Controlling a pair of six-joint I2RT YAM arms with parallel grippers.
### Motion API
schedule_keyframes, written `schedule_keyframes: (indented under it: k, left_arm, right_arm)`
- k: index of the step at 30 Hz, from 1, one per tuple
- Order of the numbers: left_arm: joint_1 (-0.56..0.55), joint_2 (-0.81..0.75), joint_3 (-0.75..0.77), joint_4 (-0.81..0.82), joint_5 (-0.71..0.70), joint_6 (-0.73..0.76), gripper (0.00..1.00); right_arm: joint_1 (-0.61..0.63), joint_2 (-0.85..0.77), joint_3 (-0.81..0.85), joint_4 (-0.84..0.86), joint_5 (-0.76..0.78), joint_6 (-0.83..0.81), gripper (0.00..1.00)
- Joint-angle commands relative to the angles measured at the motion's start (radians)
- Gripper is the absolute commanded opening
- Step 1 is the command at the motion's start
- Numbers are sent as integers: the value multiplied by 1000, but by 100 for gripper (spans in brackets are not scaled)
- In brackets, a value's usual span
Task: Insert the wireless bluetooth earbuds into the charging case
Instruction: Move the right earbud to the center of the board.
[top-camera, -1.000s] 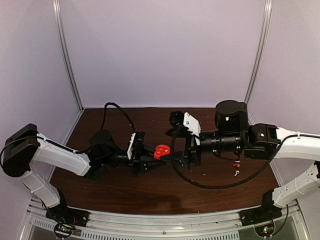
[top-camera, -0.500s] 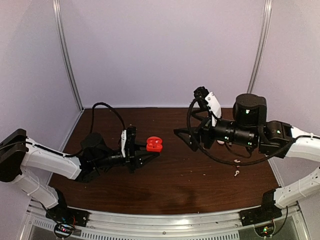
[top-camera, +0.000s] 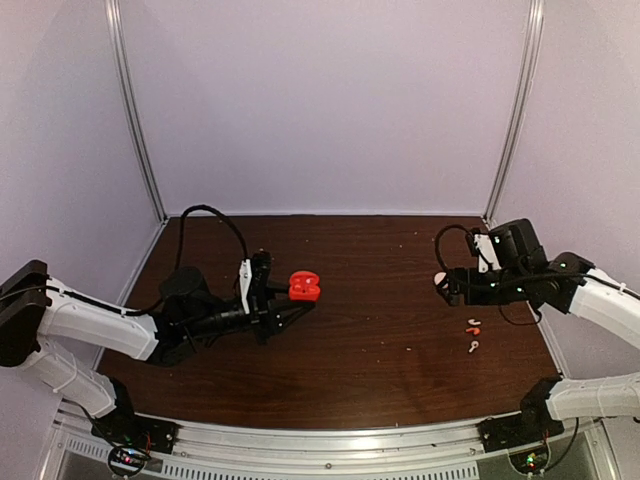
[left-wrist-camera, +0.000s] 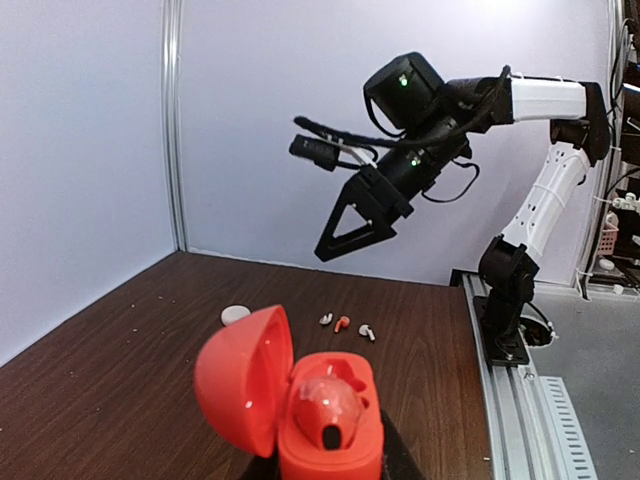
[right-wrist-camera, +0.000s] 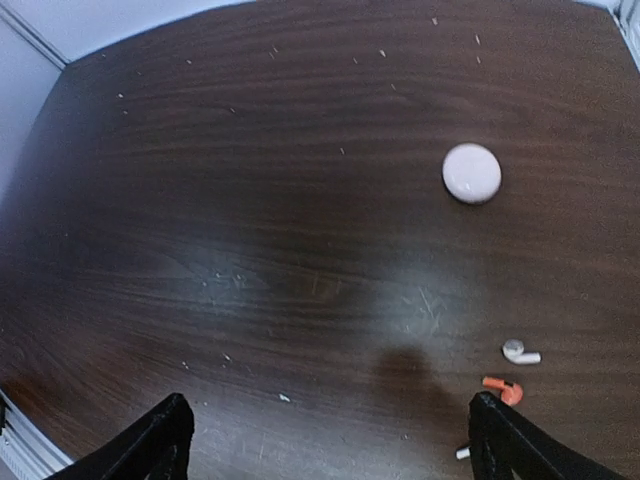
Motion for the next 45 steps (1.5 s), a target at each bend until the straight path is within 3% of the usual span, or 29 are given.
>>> schedule_keyframes:
  k: [1, 5, 9, 18, 30, 45]
  left_arm:
    - [9, -11, -10, 63, 9, -17, 0]
    - [9, -14, -17, 70, 12, -25, 0]
    - [10, -16, -21, 78, 19, -34, 0]
    - [9, -16, -33, 111, 34, -42, 0]
    - [10, 5, -28, 108, 52, -46, 0]
    - [11, 24, -19, 103, 59, -40, 0]
  right_arm:
    - [-108, -45, -112, -106, -91, 126, 94]
    - [-244, -73, -182, -59, -151, 160, 85]
    - [-300, -96, -244, -15, -149, 242, 80]
    - [-344, -107, -406, 120, -98, 339, 67]
    - [-390, -3, -440, 247, -38, 297, 45]
    - [-405, 137, -444, 361, -73, 257, 32]
